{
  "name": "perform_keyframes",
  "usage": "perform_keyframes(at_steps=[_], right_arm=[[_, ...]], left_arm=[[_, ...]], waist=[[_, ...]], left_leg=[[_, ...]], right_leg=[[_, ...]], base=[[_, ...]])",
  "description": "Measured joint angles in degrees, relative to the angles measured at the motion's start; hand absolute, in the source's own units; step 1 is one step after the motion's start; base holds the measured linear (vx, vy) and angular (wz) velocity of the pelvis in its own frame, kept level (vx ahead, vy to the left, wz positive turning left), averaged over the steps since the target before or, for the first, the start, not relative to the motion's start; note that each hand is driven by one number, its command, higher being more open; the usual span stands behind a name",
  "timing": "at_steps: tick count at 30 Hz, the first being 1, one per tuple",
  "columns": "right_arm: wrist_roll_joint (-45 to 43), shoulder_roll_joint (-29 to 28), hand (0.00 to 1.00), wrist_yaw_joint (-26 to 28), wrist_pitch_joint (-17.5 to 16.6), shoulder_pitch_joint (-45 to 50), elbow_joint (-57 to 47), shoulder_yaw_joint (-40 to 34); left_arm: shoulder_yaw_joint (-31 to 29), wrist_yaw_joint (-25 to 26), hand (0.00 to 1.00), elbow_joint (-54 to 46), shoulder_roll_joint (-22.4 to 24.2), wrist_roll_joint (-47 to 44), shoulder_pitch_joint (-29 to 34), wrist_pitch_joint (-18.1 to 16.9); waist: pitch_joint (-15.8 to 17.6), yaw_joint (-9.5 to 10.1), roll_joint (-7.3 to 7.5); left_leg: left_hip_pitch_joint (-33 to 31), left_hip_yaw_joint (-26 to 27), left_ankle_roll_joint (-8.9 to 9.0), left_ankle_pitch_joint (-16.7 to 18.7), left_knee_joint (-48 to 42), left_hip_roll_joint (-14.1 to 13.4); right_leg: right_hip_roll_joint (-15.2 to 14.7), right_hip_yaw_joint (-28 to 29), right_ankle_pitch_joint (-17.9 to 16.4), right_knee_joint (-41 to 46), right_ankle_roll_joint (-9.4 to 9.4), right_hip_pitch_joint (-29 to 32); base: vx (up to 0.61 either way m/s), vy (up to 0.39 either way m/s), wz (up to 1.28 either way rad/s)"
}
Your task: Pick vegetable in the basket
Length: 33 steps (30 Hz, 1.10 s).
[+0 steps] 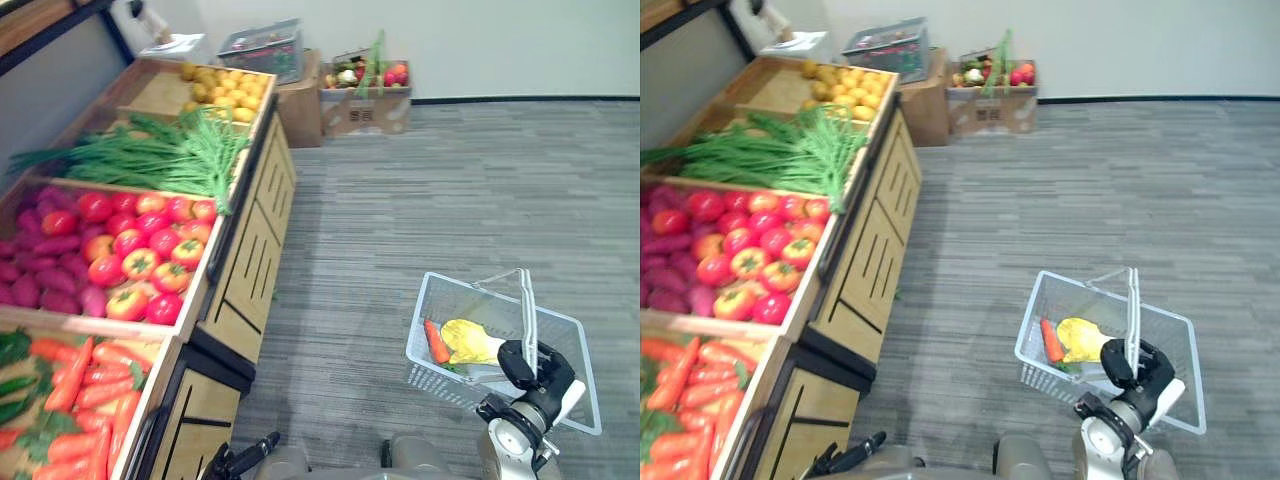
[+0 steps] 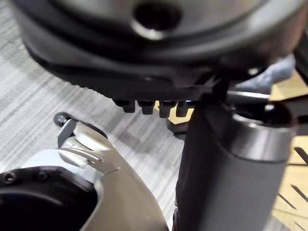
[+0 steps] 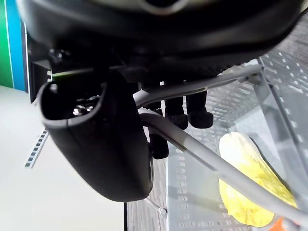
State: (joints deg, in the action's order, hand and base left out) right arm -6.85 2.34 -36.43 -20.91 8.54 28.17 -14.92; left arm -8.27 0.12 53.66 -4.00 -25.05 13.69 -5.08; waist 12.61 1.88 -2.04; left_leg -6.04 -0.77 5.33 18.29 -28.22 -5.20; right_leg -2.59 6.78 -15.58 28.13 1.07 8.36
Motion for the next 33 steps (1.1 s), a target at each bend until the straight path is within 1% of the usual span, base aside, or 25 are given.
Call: perform_keyframes(at_steps=[1,2,3,4,5,6,8,9,10,12,15,19,21,23,24,27,28,33], right_arm=[[0.00,0.50,0.00,0.00,-0.01,0.73,-0.56,-0.03],[-0.04,1.01,0.00,0.12,0.00,1.75,-1.11,-0.05],[-0.07,0.73,0.00,0.17,0.00,2.14,-1.13,-0.01],[-0.05,0.33,0.00,0.32,-0.04,2.86,-1.33,0.06],[0.02,0.20,0.00,0.60,-0.38,3.49,-1.62,-0.07],[0.02,0.20,0.00,0.81,-0.53,3.57,-1.62,-0.21],[0.80,0.01,0.00,1.17,-0.52,3.64,-1.16,-0.30],[1.53,-0.07,0.00,1.28,-0.53,3.64,-0.59,-0.31],[2.47,-0.15,0.00,1.69,-0.74,3.57,1.20,-0.38],[3.58,-0.20,0.00,2.22,-0.96,3.64,4.69,-0.94],[4.59,-1.61,0.00,2.57,-0.98,3.63,11.56,-1.76],[4.55,-3.08,0.00,3.93,-0.97,3.69,18.28,-1.95],[4.51,-3.09,0.00,5.80,-0.98,3.68,21.69,-2.09],[4.51,-3.20,0.00,8.46,-1.19,4.00,25.69,-2.14],[4.54,-3.22,0.00,8.82,-1.86,4.09,26.14,-2.13],[4.50,-3.94,0.00,11.35,-2.74,3.95,29.01,-1.95],[4.56,-3.83,0.00,11.57,-2.76,3.68,29.60,-1.93],[4.52,-2.98,0.00,12.27,-2.90,3.40,31.24,-1.58]], left_arm=[[0.66,-0.14,1.00,0.25,0.14,1.42,0.25,-0.08],[0.68,-0.60,1.00,0.69,0.67,2.27,0.21,-0.02],[0.72,-0.76,1.00,1.18,0.51,2.85,-0.17,-0.05],[1.23,-0.85,1.00,1.93,-0.32,3.75,-0.39,-0.10],[1.20,-0.63,1.00,1.97,-0.70,3.66,-0.82,-0.19],[1.18,-0.59,1.00,1.99,-0.79,3.60,-1.09,-0.22],[1.12,-0.39,1.00,2.38,-0.79,2.88,-1.72,-0.56],[1.13,-0.24,1.00,2.85,-0.77,2.76,-1.73,-0.57],[1.10,0.23,1.00,3.33,-0.78,2.54,-1.93,-0.54],[1.08,1.08,1.00,4.76,-0.70,2.55,-2.77,-0.56],[0.64,1.24,1.00,5.68,-0.38,2.64,-3.83,-0.55],[-0.49,1.26,1.00,5.70,0.01,2.60,-3.90,-0.37],[-1.63,1.26,1.00,5.78,0.23,2.55,-3.87,-0.37],[-2.34,1.99,1.00,6.28,0.33,2.27,-3.86,-0.41],[-2.45,2.27,1.00,6.29,0.36,2.28,-3.80,-0.45],[-3.66,3.50,1.00,6.36,0.37,3.08,-3.76,-0.65],[-4.04,3.70,1.00,6.46,0.41,3.09,-3.77,-0.65],[-4.15,5.75,1.00,8.15,0.28,3.09,-3.66,-0.72]], waist=[[-0.66,-0.42,-1.13],[-1.45,-0.14,-2.05],[-1.77,0.11,-1.50],[-2.88,-0.16,-0.87],[-4.24,-0.49,-0.14],[-4.53,-0.48,0.14],[-5.59,-0.40,0.49],[-6.01,-0.41,0.50],[-6.57,-0.43,0.57],[-6.99,-0.53,0.33],[-7.32,-0.49,0.08],[-7.48,-0.48,0.26],[-7.64,-0.42,0.57],[-7.86,-0.38,0.95],[-7.92,-0.37,1.06],[-8.65,-0.45,2.17],[-8.69,-0.46,2.29],[-8.82,-0.42,2.63]], left_leg=[[-0.30,0.00,0.22,-1.60,4.15,-1.09],[0.17,0.29,1.73,-5.57,6.42,-2.00],[1.08,1.55,1.62,-5.59,6.89,-2.01],[2.10,2.76,1.25,-5.82,8.59,-1.66],[3.54,4.82,0.46,-6.41,11.50,-0.90],[4.09,5.61,0.15,-6.71,12.56,-0.65],[6.12,8.48,-0.75,-7.56,15.95,-0.21],[6.43,8.96,-0.97,-7.80,16.59,-0.11],[7.09,9.74,-0.96,-8.24,17.61,0.19],[7.60,9.64,-1.47,-8.63,18.07,0.65],[7.49,9.17,-1.75,-8.87,18.35,0.94],[7.64,8.32,-1.80,-9.05,18.92,1.10],[7.71,8.21,-1.79,-9.14,19.10,1.10],[8.57,8.22,-1.83,-9.27,19.42,1.07],[8.91,8.25,-1.78,-9.42,19.74,1.11],[9.38,8.23,-1.86,-10.18,21.02,1.24],[9.40,8.20,-1.89,-10.32,21.16,1.20],[10.73,8.01,-1.84,-12.51,23.85,1.11]], right_leg=[[0.93,1.06,0.13,-0.58,0.29,-0.65],[1.76,1.85,-0.05,-0.53,1.23,-0.86],[1.35,2.27,-0.10,-0.74,1.98,-1.06],[0.44,2.00,0.41,-1.80,3.05,-1.24],[-1.08,0.79,1.46,-3.97,4.63,-1.16],[-1.66,0.05,2.05,-4.89,5.07,-1.18],[-2.71,-2.22,4.63,-8.43,6.05,-1.58],[-2.80,-2.34,5.30,-9.33,6.08,-1.65],[-3.07,-2.45,6.48,-11.11,6.58,-2.17],[-3.57,-3.59,8.15,-13.98,7.13,-3.70],[-4.09,-6.09,10.72,-18.61,6.99,-5.83],[-4.23,-7.54,12.21,-21.73,6.70,-7.58],[-4.21,-8.08,12.53,-22.25,6.32,-7.87],[-4.09,-8.21,13.48,-24.16,6.06,-9.50],[-4.10,-8.19,13.77,-24.67,5.99,-9.79],[-4.07,-8.30,14.45,-26.21,5.61,-10.29],[-3.99,-8.35,14.72,-26.51,5.22,-10.33],[-3.68,-8.52,15.89,-27.16,4.78,-10.50]], base=[[0.19,0.133,-0.95],[0.19,0.170,-0.96],[0.19,0.183,-0.79],[0.20,0.162,-0.62],[0.20,0.143,-0.53],[0.20,0.154,-0.57],[0.15,0.136,-0.52],[0.11,0.120,-0.49],[0.11,0.131,-0.34],[0.07,0.089,-0.15],[0.04,0.049,0.06],[0.01,0.009,0.11],[-0.03,-0.006,0.05],[-0.05,-0.007,-0.02],[-0.08,-0.010,-0.06],[-0.13,-0.026,-0.04],[-0.11,-0.024,-0.04],[-0.16,-0.029,0.00]])
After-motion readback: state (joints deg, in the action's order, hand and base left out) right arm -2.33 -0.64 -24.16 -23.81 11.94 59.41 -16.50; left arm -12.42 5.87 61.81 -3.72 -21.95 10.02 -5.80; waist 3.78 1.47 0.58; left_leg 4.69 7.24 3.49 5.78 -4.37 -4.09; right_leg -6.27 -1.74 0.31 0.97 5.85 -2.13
